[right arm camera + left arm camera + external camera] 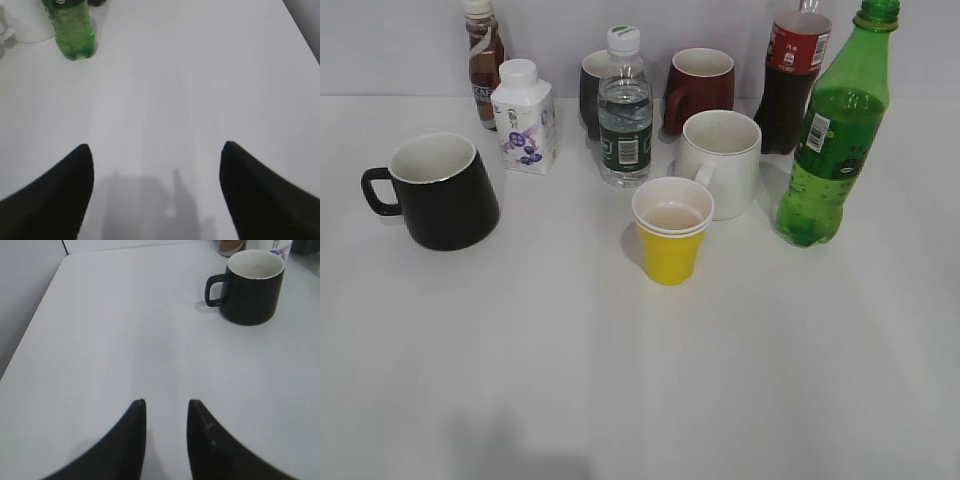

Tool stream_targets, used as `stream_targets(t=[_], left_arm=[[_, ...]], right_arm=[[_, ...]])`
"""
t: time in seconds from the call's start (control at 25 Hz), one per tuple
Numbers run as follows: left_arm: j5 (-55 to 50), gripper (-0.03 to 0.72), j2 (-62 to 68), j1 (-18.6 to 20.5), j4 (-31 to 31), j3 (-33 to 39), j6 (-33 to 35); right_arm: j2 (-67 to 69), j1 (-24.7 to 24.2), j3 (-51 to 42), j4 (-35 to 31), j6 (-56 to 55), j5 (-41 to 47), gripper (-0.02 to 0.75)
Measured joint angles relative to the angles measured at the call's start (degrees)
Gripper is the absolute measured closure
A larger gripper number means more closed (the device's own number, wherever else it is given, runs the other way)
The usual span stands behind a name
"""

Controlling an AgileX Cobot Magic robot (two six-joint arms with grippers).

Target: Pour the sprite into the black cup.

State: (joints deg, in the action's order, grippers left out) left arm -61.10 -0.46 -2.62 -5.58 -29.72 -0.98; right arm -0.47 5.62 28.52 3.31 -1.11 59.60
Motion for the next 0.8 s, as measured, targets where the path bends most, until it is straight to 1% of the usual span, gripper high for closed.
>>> stream_targets(t=[0.68,0.8], left_arm=[[0.0,0.464,0.0,0.0,0.0,0.0,0.0],[0.06,0.464,0.0,0.0,0.94,0.0,0.0]], right_arm=[[0.0,0.0,0.0,0.0,0.0,0.0,0.15],[0.0,0.0,0.0,0.0,0.0,0.0,0.15]])
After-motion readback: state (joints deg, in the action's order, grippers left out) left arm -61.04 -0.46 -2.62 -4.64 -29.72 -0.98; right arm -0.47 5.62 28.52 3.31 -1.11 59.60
